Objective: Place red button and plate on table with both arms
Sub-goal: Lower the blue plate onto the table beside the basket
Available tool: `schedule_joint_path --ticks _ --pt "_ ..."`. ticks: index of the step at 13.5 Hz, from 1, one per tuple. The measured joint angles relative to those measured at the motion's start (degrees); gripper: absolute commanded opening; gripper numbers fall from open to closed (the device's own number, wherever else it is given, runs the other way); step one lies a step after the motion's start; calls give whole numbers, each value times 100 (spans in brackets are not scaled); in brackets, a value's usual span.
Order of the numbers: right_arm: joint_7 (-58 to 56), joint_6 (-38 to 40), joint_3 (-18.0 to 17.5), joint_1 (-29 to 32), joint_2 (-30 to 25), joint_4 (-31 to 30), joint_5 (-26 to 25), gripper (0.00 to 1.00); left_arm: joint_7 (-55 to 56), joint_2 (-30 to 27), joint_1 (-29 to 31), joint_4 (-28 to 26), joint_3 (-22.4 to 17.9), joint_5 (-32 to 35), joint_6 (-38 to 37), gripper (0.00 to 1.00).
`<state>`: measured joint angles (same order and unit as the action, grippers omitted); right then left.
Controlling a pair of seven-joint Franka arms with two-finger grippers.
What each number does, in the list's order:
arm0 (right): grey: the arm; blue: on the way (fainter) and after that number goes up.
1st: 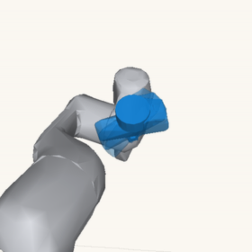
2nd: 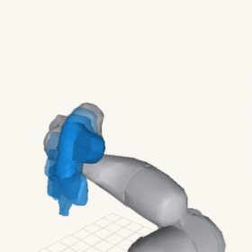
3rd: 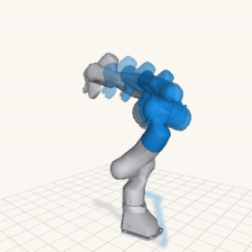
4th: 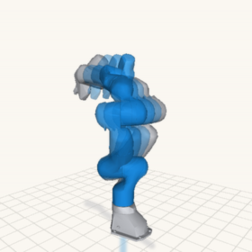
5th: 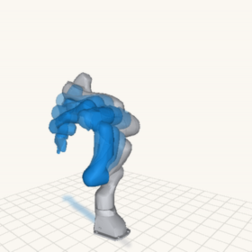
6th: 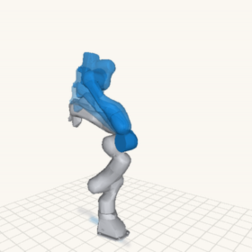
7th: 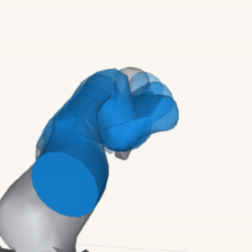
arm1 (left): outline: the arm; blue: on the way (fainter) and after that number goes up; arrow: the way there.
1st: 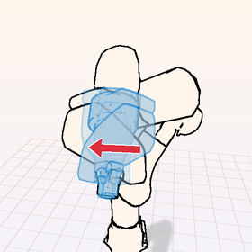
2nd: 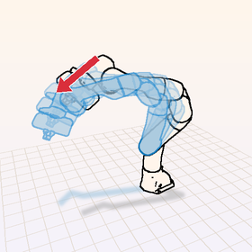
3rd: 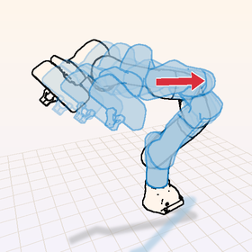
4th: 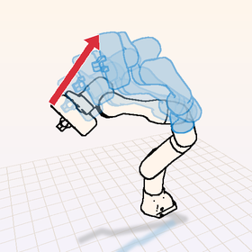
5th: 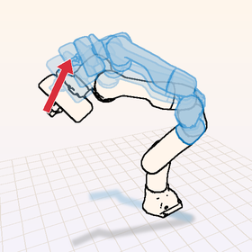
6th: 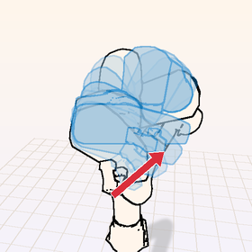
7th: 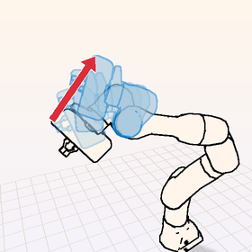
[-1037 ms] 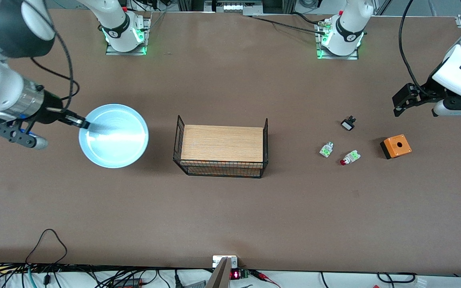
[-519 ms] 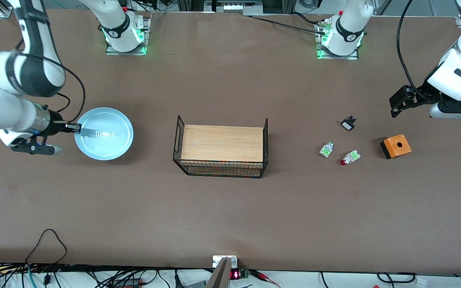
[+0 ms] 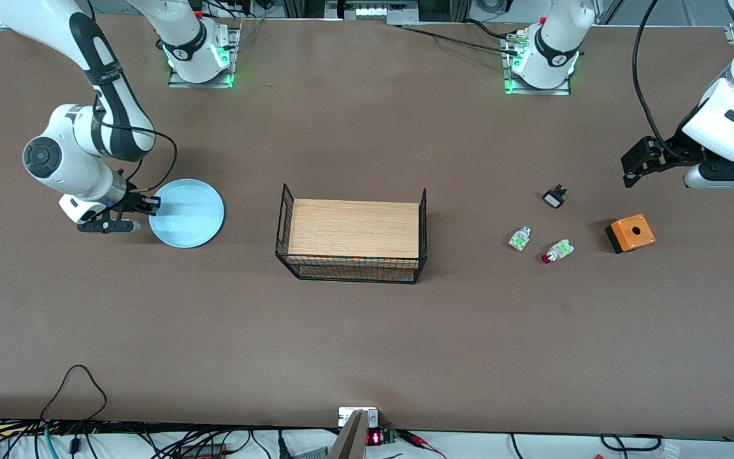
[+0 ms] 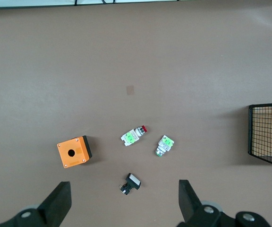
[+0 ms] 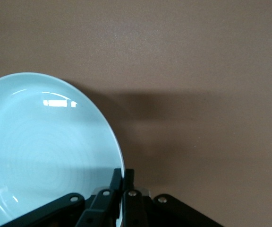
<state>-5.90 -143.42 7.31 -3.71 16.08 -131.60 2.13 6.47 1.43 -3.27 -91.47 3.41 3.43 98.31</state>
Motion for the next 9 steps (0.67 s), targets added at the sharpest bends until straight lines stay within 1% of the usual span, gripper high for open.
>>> schedule_joint_path --ticks 2,3,4,6,8,9 --pt "0 20 -2 0 -36 38 1 100 0 0 0 0 0 0 1 100" --pt "0 134 -4 0 -88 89 3 100 0 0 0 0 0 0 1 100" --pt "11 407 -10 0 -162 197 14 100 0 0 0 0 -1 0 1 100" --pt "208 1404 -54 -3 -356 672 29 100 0 0 0 0 -1 0 2 100" --pt "531 2500 -151 -55 -499 1402 36 100 0 0 0 0 -1 0 1 100" --pt "718 2896 -188 -132 -542 1748 42 100 0 0 0 0 -2 0 2 100"
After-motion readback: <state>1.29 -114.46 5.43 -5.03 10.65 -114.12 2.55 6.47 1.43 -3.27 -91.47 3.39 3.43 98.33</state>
